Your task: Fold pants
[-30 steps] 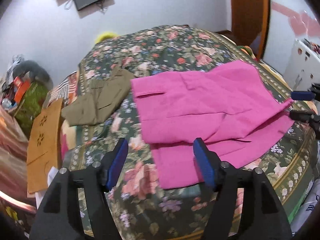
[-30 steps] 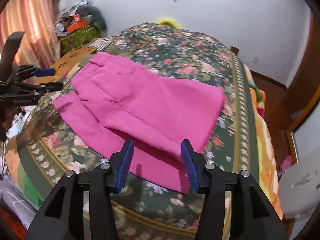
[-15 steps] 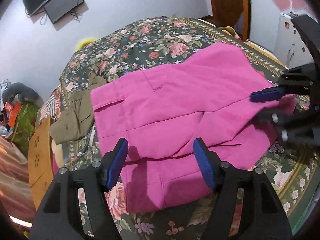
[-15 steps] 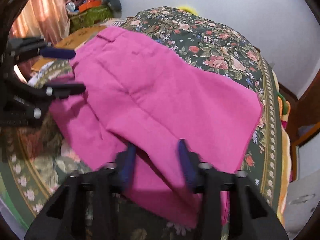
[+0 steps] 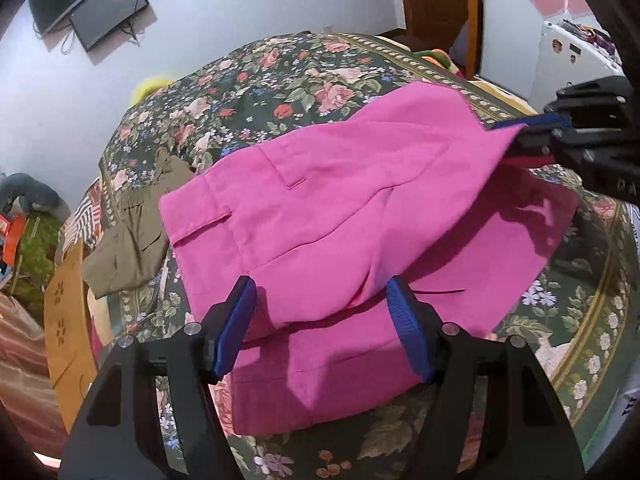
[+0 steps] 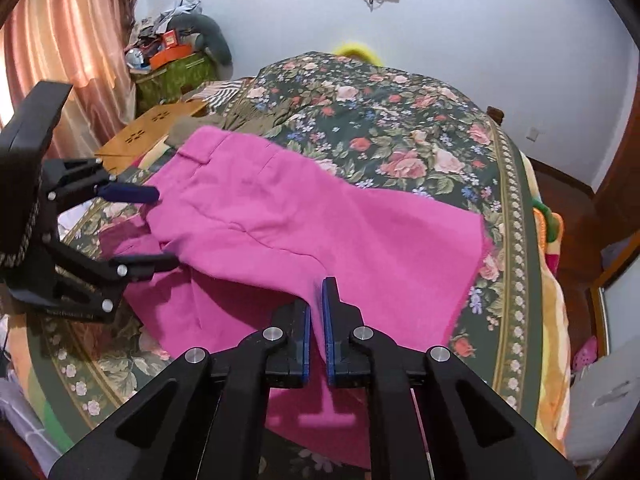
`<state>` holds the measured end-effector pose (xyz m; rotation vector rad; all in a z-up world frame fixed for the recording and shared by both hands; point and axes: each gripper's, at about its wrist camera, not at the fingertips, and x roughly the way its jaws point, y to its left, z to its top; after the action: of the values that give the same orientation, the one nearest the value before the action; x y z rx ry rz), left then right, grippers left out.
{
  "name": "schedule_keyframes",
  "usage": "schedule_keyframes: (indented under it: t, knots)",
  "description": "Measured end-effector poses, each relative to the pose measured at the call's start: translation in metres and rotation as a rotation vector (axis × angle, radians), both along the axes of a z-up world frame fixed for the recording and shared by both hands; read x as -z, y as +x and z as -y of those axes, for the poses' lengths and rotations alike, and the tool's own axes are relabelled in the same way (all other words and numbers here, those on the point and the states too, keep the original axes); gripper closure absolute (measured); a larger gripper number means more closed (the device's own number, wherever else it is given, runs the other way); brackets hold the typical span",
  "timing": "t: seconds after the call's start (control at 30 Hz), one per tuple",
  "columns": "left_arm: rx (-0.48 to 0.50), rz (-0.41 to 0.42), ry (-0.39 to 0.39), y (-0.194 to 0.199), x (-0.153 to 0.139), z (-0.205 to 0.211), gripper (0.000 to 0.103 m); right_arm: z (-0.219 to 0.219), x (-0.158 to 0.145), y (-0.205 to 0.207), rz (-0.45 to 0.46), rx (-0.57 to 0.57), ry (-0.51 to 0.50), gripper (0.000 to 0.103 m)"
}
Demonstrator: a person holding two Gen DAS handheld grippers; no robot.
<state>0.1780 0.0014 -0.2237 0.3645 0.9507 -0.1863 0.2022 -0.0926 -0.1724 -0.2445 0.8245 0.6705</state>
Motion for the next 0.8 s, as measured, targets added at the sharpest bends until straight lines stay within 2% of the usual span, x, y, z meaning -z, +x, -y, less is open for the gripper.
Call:
schedule_keyframes:
  t: [0.1, 0.27, 0.37, 0.4, 0.47, 0.63, 0.8]
  knots:
    - [0.016, 0.009, 0.026, -0.003, 0.0, 0.008, 0.029, 0.005, -0.004, 0.004, -0.02, 0.02, 0.031, 0.098]
    - [0.003, 0.028, 0.079, 0.0, 0.004, 0.014, 0.03, 0.005, -0.01, -0.001, -0.008, 0.015, 0.053, 0.098]
    - [-0.015, 0.092, 0.143, 0.001, 0.004, 0.014, 0.054, 0.006, -0.01, -0.006, -0.004, 0.005, 0.047, 0.098]
    - [-0.015, 0.092, 0.15, 0.002, 0.004, 0.013, 0.067, 0.006, -0.009, -0.008, -0.007, 0.003, 0.046, 0.098]
    - [-0.016, 0.067, 0.137, 0.002, 0.005, 0.009, 0.087, 0.007, -0.006, -0.012, -0.009, -0.002, 0.039, 0.098]
    - [-0.001, 0.054, 0.068, -0.01, -0.006, 0.004, 0.087, 0.012, 0.002, -0.023, -0.017, -0.01, 0.015, 0.098]
    - [0.01, 0.031, 0.034, -0.019, -0.005, 0.002, 0.087, 0.017, 0.011, -0.03, -0.051, -0.014, 0.006, 0.098]
